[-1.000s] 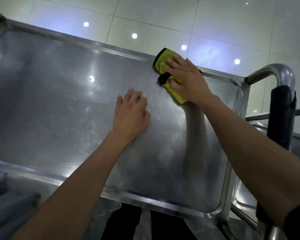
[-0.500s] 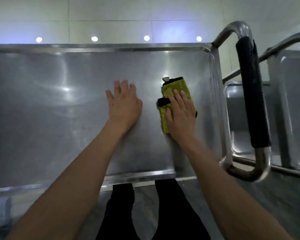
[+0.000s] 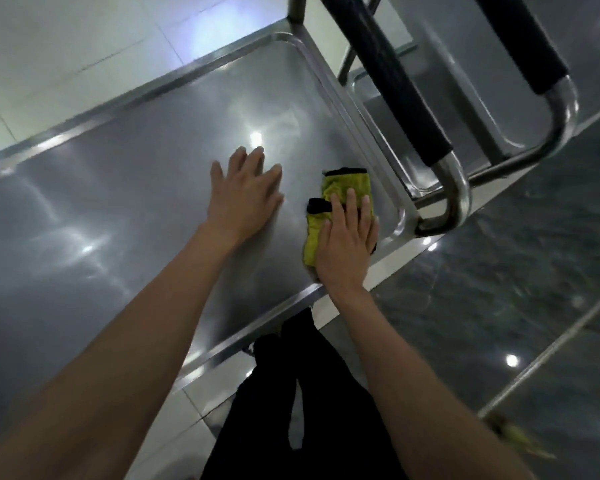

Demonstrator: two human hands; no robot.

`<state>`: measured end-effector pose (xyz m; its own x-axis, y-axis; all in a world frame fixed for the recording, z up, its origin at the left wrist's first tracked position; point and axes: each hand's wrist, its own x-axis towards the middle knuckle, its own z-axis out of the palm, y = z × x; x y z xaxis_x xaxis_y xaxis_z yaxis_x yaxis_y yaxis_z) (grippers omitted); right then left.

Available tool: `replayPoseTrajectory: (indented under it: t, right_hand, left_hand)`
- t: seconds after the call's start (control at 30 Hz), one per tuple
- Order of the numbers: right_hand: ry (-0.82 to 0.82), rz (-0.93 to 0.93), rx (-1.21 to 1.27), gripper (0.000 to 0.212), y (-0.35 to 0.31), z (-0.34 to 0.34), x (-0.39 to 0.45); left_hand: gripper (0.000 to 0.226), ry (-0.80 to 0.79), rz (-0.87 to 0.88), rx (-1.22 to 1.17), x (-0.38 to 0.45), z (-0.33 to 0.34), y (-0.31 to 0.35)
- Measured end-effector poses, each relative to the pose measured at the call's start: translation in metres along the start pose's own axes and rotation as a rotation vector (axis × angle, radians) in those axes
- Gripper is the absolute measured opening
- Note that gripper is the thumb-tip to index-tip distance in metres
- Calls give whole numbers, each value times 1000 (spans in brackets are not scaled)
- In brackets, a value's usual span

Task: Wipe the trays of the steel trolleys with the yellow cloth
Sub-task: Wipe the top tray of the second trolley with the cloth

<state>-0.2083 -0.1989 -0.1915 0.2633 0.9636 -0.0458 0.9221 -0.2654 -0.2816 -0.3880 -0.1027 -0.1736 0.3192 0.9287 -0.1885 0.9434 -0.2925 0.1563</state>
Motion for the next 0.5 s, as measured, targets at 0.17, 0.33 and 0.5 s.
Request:
replayPoseTrajectory:
  t: [0.17, 0.33, 0.5]
  right_hand:
    - [50, 241, 0, 48, 22, -10, 12]
    - [54, 406, -37, 52, 22, -14, 31]
    - [80, 475, -54, 52, 18, -12, 39]
  left_hand:
    - [51, -44, 17, -15, 17, -2, 4]
    - [50, -92, -15, 2, 19, -6, 8]
    - [51, -105, -28, 35, 17, -3, 7]
